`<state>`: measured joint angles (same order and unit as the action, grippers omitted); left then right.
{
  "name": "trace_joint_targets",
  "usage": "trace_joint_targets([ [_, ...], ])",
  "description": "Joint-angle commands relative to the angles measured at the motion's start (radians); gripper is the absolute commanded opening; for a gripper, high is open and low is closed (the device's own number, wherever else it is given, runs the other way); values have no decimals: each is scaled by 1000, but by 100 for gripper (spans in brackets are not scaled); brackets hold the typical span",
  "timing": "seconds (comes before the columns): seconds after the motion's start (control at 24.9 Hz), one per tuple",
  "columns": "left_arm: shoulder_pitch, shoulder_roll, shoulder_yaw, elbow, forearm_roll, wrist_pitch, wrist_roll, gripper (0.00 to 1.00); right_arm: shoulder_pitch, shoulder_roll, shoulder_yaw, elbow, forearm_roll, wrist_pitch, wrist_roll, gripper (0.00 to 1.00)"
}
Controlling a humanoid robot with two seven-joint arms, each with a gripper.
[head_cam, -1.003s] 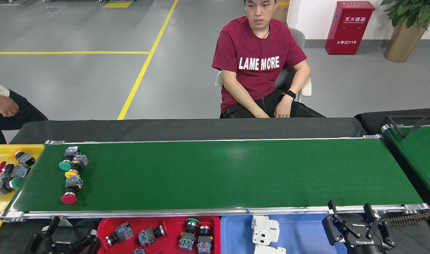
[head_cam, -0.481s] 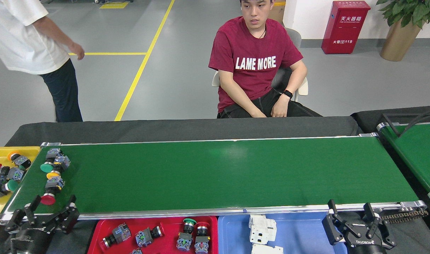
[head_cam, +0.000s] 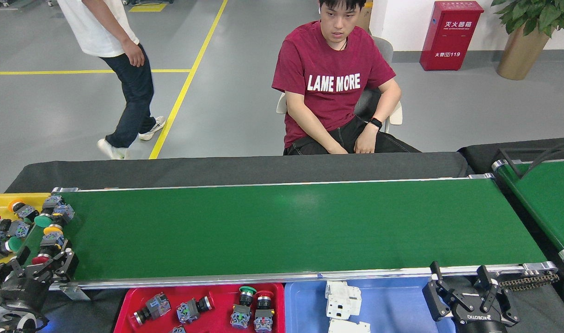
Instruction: Pick switch part from conveyor to tray
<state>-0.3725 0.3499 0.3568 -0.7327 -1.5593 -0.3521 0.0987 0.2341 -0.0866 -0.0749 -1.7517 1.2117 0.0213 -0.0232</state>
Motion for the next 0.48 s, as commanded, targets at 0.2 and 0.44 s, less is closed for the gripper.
trace_joint_targets([
  [0.2, -3, 18, -110, -20, 13, -5, 122, 9, -12, 1, -5, -15, -1, -4, -7, 98],
  [0.44, 389, 7, -108, -583, 99, -349, 115, 11, -12, -4, -5, -15, -1, -4, -7, 98],
])
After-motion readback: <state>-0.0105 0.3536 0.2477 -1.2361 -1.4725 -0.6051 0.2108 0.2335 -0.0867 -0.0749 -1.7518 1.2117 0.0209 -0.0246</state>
